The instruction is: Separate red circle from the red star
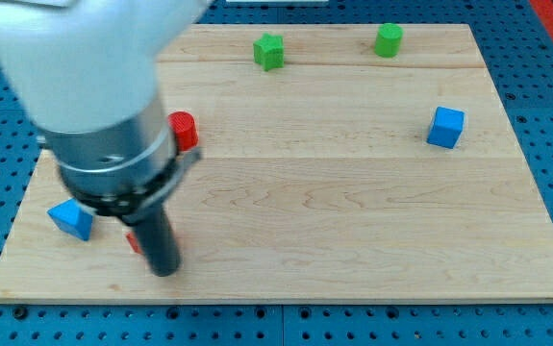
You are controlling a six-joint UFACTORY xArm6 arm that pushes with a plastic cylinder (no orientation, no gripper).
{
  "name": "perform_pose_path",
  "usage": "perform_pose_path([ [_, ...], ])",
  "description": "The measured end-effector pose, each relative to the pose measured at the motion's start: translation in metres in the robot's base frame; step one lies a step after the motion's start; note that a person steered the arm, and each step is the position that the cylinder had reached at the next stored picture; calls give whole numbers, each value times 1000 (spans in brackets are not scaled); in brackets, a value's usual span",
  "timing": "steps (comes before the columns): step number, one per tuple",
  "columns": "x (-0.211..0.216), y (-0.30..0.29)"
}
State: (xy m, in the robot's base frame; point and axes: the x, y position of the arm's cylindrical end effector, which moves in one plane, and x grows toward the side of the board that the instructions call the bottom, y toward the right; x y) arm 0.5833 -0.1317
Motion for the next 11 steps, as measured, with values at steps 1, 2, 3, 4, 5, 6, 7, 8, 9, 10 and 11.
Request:
perform_pose_path([
  [1,-12,-20],
  [2,-62,-10],
  [3,-115,-6],
  [4,-151,-6],
  [5,-191,-6],
  [6,-218,-6],
  [7,-192,18],
  [8,-135,10],
  [9,-132,-73],
  [10,-166,-124],
  [11,-169,-85],
])
